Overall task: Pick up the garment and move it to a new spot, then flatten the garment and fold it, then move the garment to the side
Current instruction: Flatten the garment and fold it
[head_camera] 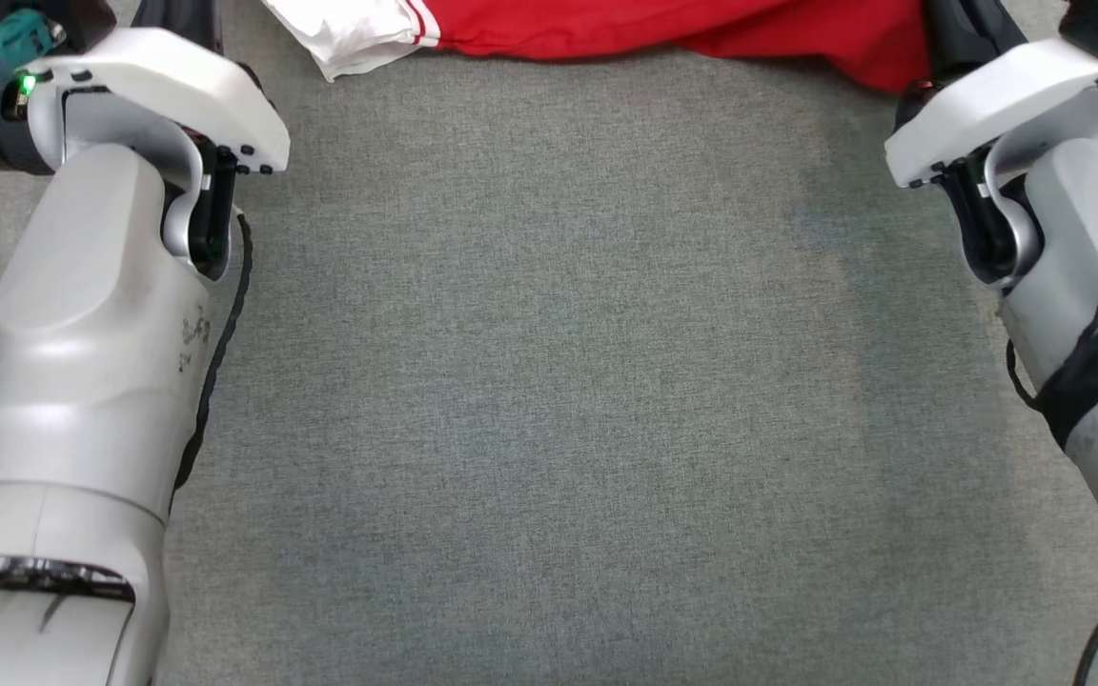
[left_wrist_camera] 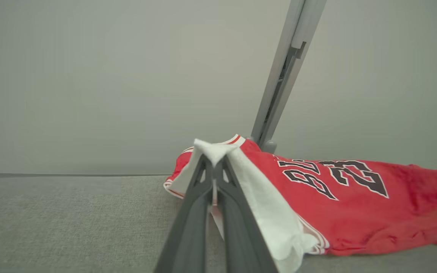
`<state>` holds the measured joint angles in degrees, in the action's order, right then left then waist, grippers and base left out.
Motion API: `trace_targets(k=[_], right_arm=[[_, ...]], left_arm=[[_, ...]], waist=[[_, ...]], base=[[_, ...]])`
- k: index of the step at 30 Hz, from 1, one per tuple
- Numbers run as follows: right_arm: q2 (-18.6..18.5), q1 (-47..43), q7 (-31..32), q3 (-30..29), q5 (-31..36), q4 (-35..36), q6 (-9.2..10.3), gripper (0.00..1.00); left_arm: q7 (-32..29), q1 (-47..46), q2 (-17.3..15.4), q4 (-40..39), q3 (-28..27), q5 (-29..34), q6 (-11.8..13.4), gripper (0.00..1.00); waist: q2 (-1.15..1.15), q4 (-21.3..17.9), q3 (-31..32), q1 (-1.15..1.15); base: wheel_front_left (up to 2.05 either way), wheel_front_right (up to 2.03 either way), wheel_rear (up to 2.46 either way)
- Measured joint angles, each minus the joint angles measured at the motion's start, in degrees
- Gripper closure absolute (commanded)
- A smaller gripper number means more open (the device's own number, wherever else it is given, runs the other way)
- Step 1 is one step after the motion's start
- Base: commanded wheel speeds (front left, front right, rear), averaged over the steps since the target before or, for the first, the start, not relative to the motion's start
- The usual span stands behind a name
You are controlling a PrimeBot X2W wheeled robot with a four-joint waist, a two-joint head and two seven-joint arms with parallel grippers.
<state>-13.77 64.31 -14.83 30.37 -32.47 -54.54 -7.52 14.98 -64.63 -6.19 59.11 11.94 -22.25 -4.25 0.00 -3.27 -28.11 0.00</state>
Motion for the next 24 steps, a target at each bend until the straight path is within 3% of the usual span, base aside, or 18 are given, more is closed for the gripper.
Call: trace_targets(k=[4, 12, 17, 24], right_arm=[[-0.89, -6.15, -0.13, -1.18, -0.67, 5.83, 0.00, 1.00], [-1.65, -28.59, -0.14, -6.05, 0.75, 20.26, 0.01, 1.00], [-1.85, -43.06, -0.14, -9.24, 1.99, 27.96, 0.01, 1.00], [-2.79, -59.82, -0.13, -13.94, 4.31, 34.59, 0.01, 1.00]], left_arm=[[0.12, 7.06, -0.68, -10.04, -4.47, 1.23, 0.35, 1.00], [0.11, 35.18, 0.96, -29.18, -13.59, 4.88, 0.20, 1.00], [0.09, 52.04, 2.03, -40.05, -15.30, 6.77, 0.12, 1.00], [-1.71, 70.61, 3.11, -53.13, -13.66, 6.66, 3.43, 1.00]], waist=[[0.00, -0.13, 0.63, 0.00], [0.00, -0.30, 7.20, 0.00], [0.00, -0.26, 12.82, 0.00], [0.00, 0.55, 20.68, 0.00]], base=[[0.00, 0.00, 0.00], [0.00, 0.00, 0.00], [0.00, 0.00, 0.00], [0.00, 0.00, 0.00]])
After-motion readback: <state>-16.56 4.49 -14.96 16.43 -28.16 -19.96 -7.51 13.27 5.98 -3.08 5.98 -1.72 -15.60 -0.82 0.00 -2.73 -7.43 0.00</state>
